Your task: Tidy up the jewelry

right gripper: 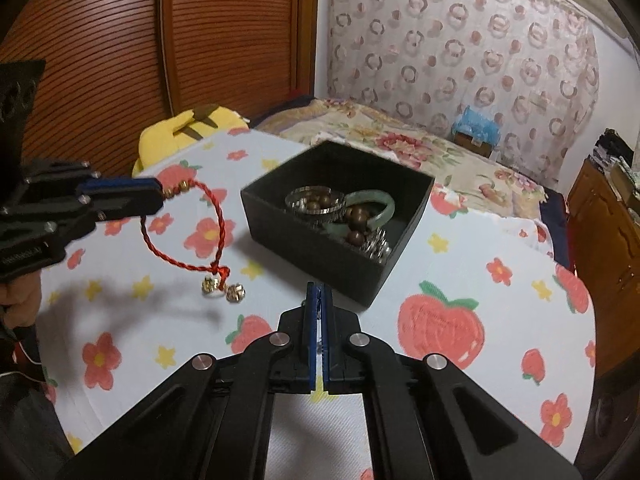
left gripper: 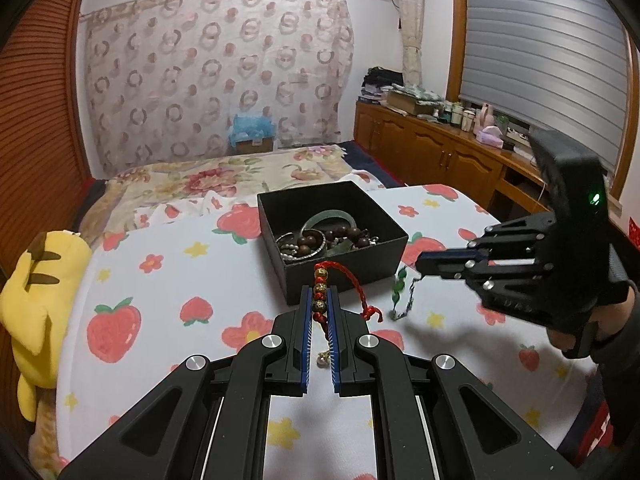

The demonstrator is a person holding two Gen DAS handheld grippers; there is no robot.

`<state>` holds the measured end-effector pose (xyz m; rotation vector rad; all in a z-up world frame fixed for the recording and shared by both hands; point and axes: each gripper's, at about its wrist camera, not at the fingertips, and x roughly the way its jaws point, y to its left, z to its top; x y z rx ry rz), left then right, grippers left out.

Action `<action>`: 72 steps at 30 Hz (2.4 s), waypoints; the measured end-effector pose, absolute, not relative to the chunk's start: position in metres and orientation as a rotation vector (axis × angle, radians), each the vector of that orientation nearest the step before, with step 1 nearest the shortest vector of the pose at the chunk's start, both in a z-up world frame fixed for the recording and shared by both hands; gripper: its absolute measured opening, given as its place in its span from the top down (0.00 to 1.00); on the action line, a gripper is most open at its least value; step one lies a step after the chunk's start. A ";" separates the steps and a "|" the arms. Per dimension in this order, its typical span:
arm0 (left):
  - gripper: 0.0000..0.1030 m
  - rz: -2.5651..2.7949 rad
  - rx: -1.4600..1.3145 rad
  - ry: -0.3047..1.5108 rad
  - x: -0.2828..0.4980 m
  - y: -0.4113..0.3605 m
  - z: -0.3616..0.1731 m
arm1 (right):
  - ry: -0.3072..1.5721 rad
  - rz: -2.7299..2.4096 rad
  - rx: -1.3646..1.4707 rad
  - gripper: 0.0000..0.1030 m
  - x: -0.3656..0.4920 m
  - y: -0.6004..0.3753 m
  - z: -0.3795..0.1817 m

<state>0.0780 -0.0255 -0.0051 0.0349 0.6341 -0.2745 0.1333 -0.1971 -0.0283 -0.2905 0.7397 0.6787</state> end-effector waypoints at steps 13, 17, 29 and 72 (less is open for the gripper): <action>0.94 -0.257 0.028 0.602 0.085 -0.019 0.008 | 0.636 0.631 -0.292 0.98 0.155 -0.190 0.018; 0.94 -0.243 0.038 0.598 0.096 -0.019 0.011 | 0.615 0.603 -0.299 0.98 0.176 -0.184 0.026; 0.94 -0.228 0.057 0.586 0.123 -0.023 0.018 | 0.654 0.572 -0.177 0.97 0.226 -0.180 0.020; 0.52 -0.262 0.110 0.618 0.150 -0.040 0.002 | 0.695 0.638 -0.133 0.94 0.146 -0.211 -0.030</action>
